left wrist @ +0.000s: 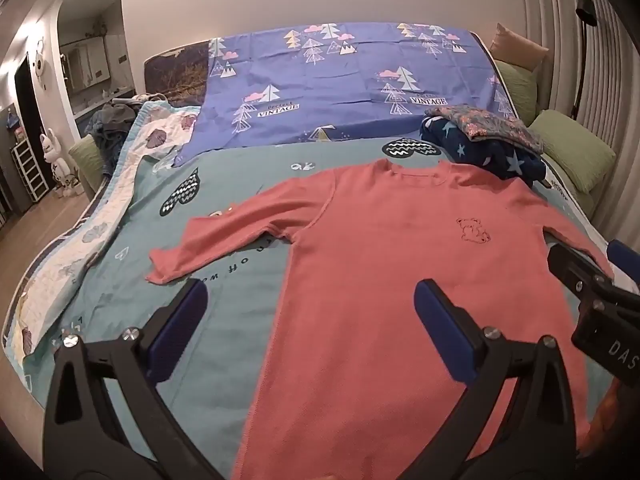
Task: Fold small clothes
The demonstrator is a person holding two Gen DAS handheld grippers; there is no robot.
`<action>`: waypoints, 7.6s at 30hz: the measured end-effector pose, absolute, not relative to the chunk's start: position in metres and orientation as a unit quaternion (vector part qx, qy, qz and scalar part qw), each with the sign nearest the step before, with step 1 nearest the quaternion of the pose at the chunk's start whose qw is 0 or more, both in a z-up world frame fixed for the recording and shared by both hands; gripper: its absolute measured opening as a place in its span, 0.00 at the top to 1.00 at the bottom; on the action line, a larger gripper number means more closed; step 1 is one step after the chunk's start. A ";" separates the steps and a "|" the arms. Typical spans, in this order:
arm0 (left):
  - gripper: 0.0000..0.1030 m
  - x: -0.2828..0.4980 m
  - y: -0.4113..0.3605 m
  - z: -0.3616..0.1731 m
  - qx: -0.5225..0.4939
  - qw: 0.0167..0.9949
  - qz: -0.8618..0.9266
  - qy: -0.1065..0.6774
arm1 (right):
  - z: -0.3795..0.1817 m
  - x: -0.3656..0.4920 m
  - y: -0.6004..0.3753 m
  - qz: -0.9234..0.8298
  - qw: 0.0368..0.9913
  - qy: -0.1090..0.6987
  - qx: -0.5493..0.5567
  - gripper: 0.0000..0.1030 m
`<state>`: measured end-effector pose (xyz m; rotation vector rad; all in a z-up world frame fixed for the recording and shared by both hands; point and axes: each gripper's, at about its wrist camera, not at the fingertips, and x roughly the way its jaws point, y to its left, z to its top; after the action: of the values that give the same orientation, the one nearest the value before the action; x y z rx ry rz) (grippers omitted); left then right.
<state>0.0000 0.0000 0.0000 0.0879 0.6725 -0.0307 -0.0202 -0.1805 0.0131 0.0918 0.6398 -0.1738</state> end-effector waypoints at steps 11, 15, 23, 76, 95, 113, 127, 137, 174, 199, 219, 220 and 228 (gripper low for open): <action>0.00 -0.001 -0.004 -0.007 0.039 0.944 -0.024 0.328 | 0.025 -0.018 -0.173 -0.082 0.948 0.307 0.034 0.03; 0.00 -0.002 0.000 0.002 0.031 0.944 -0.033 0.326 | 0.027 -0.018 -0.171 -0.080 0.948 0.307 0.034 0.03; 0.01 -0.005 0.000 0.008 0.050 0.947 -0.037 0.315 | 0.031 -0.017 -0.175 -0.095 0.946 0.308 0.032 0.03; 0.01 0.011 0.001 -0.001 0.035 0.943 -0.070 0.323 | 0.036 0.006 -0.154 -0.065 0.946 0.317 0.029 0.02; 0.38 0.129 0.212 -0.106 -0.311 0.839 0.025 0.445 | -0.013 0.056 -0.175 -0.063 0.922 0.381 0.042 0.02; 0.95 0.187 0.327 -0.199 -0.474 0.747 0.147 0.442 | -0.048 0.098 -0.175 -0.041 0.910 0.411 0.020 0.02; 0.95 0.198 0.168 0.013 -0.206 0.948 0.016 0.243 | -0.040 0.112 -0.196 -0.048 0.918 0.394 0.014 0.02; 0.91 0.194 -0.037 -0.030 -0.028 0.921 -0.212 0.327 | -0.047 0.103 -0.241 -0.074 0.907 0.409 0.069 0.02; 0.35 0.189 0.109 -0.110 -0.038 0.902 -0.033 0.428 | -0.095 0.287 -0.189 0.125 0.843 0.499 0.157 0.97; 0.35 0.185 0.116 -0.097 -0.071 0.910 -0.041 0.406 | -0.074 0.211 -0.330 0.017 0.867 0.436 0.241 0.97; 0.99 0.177 0.118 -0.107 -0.065 0.906 -0.024 0.418 | -0.085 0.198 -0.330 0.041 0.850 0.469 0.238 0.56; 0.99 0.177 0.125 -0.109 -0.073 0.902 -0.023 0.424 | -0.087 0.198 -0.327 0.044 0.849 0.473 0.232 0.55; 0.92 0.172 0.110 -0.095 -0.038 0.915 -0.054 0.399 | -0.099 0.203 -0.308 0.033 0.853 0.488 0.180 0.96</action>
<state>0.1718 0.1097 -0.0945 -0.0774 0.8212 -0.1110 0.2025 -0.3084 -0.0988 0.3777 1.0274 0.0691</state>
